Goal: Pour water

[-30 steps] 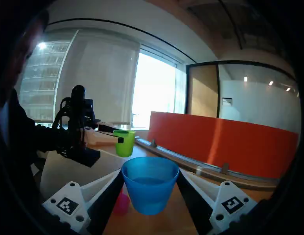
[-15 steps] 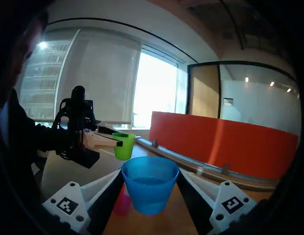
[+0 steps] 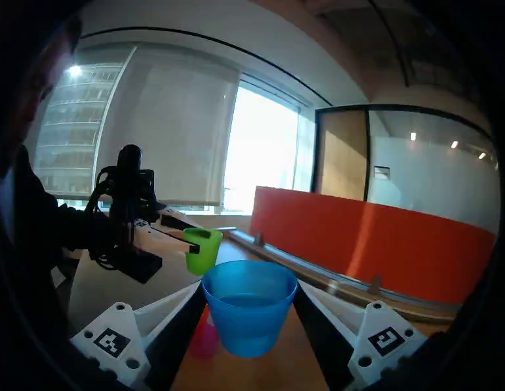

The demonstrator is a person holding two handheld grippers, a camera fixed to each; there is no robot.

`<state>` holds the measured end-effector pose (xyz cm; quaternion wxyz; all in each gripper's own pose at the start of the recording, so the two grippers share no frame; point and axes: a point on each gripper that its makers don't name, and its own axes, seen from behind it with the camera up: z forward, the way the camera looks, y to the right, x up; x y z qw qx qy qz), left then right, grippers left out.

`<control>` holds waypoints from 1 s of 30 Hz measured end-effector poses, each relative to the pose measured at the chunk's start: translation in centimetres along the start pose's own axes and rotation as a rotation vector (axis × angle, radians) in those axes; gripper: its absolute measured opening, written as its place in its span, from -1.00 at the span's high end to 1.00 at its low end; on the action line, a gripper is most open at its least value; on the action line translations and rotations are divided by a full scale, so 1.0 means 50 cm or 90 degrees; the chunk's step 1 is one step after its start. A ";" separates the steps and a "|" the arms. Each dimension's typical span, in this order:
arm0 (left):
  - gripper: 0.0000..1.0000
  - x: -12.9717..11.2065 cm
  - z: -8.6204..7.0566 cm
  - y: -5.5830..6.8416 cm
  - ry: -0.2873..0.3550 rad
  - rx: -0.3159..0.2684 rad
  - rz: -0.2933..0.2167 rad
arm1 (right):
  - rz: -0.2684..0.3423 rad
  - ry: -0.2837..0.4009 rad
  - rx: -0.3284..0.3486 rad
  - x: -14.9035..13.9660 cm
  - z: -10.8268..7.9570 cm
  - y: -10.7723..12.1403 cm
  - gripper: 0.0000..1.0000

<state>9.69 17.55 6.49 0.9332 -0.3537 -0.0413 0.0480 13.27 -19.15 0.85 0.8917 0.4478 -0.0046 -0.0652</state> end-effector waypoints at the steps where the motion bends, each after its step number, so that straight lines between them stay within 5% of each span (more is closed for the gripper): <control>1: -0.78 -0.003 -0.001 0.003 -0.001 -0.002 -0.001 | -0.001 0.000 0.001 0.001 0.000 -0.001 -0.83; 30: -0.77 -0.073 -0.029 0.051 -0.013 -0.020 -0.023 | -0.040 -0.007 0.030 0.036 0.019 -0.027 -0.82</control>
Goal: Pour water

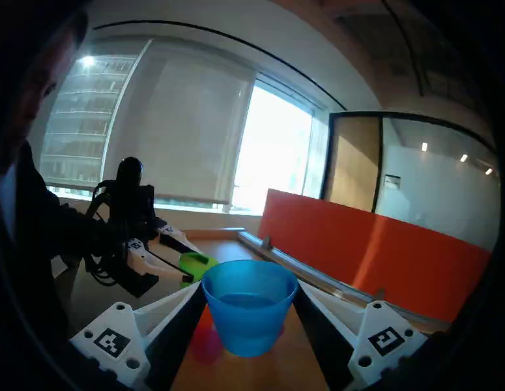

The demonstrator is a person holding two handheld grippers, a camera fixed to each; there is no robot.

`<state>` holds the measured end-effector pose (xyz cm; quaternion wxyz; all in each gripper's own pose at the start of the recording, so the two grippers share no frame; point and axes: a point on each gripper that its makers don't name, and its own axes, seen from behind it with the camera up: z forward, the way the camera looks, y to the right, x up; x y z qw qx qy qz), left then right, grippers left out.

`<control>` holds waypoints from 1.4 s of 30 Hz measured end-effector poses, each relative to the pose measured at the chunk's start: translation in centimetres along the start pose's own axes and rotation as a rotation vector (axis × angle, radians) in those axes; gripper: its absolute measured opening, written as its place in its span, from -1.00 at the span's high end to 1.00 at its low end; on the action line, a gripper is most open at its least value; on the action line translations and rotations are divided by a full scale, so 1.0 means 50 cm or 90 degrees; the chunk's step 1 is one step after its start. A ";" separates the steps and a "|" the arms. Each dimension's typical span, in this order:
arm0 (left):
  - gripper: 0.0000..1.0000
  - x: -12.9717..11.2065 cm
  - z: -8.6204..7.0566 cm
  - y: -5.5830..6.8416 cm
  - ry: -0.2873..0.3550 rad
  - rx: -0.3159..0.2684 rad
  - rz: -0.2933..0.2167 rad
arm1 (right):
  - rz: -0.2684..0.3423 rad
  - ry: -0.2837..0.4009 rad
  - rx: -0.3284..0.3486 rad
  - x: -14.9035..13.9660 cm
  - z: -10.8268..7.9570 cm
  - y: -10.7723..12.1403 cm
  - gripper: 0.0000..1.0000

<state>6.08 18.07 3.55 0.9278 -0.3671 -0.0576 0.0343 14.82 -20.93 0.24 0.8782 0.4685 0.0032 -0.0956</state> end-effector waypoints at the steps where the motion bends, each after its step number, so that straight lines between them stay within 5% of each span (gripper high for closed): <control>1: -0.77 -0.001 -0.001 0.001 0.000 0.001 0.001 | -0.001 0.000 0.001 0.001 0.002 -0.001 -0.82; 42: -0.77 -0.061 -0.041 0.068 -0.013 -0.021 0.002 | -0.072 -0.001 0.058 0.065 0.062 -0.051 -0.82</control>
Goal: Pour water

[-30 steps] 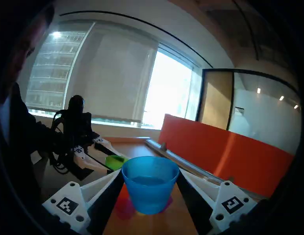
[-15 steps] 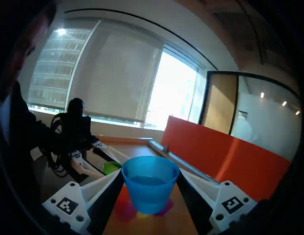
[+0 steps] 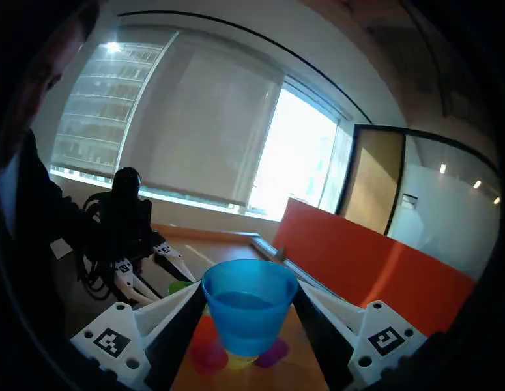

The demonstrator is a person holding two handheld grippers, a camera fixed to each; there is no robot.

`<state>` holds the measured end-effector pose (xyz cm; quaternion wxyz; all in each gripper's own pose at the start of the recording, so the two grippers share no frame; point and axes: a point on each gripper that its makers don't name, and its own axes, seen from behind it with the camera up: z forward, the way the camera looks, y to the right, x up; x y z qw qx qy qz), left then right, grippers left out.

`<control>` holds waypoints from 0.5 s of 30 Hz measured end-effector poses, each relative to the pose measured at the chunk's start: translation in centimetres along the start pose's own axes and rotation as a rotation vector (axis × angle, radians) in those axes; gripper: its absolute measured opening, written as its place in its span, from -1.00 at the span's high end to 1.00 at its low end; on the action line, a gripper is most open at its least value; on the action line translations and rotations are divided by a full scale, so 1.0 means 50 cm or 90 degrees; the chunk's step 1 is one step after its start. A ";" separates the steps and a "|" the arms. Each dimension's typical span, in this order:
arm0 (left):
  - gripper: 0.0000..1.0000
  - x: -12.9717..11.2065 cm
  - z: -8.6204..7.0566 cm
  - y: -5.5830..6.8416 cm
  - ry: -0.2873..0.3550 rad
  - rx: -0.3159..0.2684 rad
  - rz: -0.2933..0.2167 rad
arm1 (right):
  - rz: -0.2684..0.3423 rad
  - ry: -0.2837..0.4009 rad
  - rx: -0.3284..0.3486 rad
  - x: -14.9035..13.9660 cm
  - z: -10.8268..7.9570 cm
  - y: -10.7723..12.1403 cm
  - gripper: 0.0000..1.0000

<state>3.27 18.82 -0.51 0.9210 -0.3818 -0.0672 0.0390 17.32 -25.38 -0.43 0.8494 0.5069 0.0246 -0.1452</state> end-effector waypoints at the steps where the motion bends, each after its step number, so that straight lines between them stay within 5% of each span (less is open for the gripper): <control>1: -0.77 -0.001 -0.001 0.001 0.000 -0.001 0.000 | -0.001 0.000 0.001 0.001 0.002 -0.001 -0.83; 15: -0.77 -0.017 -0.008 0.022 -0.008 -0.014 -0.005 | -0.029 -0.001 0.019 0.020 0.027 -0.016 -0.83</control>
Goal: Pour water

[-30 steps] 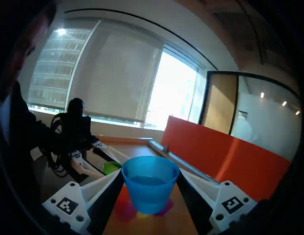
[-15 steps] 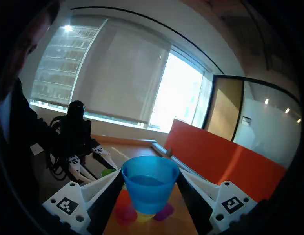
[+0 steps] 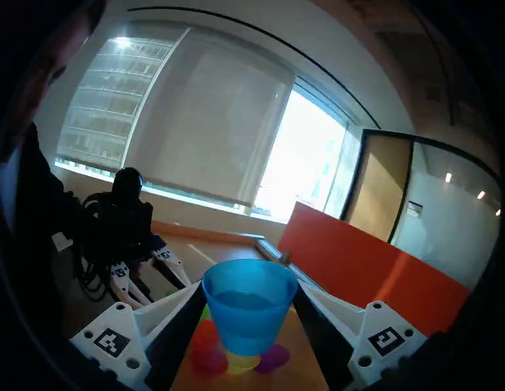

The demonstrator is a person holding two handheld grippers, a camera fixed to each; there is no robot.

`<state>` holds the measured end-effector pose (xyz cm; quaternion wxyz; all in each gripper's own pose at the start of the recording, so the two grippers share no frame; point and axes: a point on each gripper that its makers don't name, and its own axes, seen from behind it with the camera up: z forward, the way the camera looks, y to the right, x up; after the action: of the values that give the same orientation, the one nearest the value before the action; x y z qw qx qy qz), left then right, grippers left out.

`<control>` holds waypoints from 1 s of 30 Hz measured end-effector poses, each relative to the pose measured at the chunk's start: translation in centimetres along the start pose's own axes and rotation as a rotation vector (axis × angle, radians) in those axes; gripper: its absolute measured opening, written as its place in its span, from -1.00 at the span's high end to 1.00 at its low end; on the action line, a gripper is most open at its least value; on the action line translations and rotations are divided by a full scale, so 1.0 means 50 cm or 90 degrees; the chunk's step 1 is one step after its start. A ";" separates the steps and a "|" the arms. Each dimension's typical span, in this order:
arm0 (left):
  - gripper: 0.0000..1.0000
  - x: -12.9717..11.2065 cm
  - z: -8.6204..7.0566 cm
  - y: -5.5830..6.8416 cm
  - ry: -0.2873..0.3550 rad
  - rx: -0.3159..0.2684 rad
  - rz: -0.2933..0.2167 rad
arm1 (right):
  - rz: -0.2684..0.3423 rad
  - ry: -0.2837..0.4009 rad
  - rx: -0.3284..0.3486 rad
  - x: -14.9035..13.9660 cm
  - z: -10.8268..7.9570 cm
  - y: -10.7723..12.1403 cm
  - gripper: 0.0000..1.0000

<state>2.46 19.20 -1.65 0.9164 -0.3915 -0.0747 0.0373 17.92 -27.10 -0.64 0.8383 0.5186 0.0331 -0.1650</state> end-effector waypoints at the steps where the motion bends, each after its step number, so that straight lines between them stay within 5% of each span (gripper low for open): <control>1: -0.78 -0.001 0.000 0.002 0.000 -0.001 0.000 | -0.002 -0.001 0.001 0.001 0.002 -0.001 -0.83; 30: -0.77 -0.003 -0.015 0.025 0.008 -0.009 -0.006 | -0.063 -0.002 0.028 0.034 0.042 -0.017 -0.83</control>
<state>2.41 19.48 -3.08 0.9141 -0.3982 -0.0710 0.0303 19.03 -29.71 -0.77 0.8175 0.5344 0.0540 -0.2078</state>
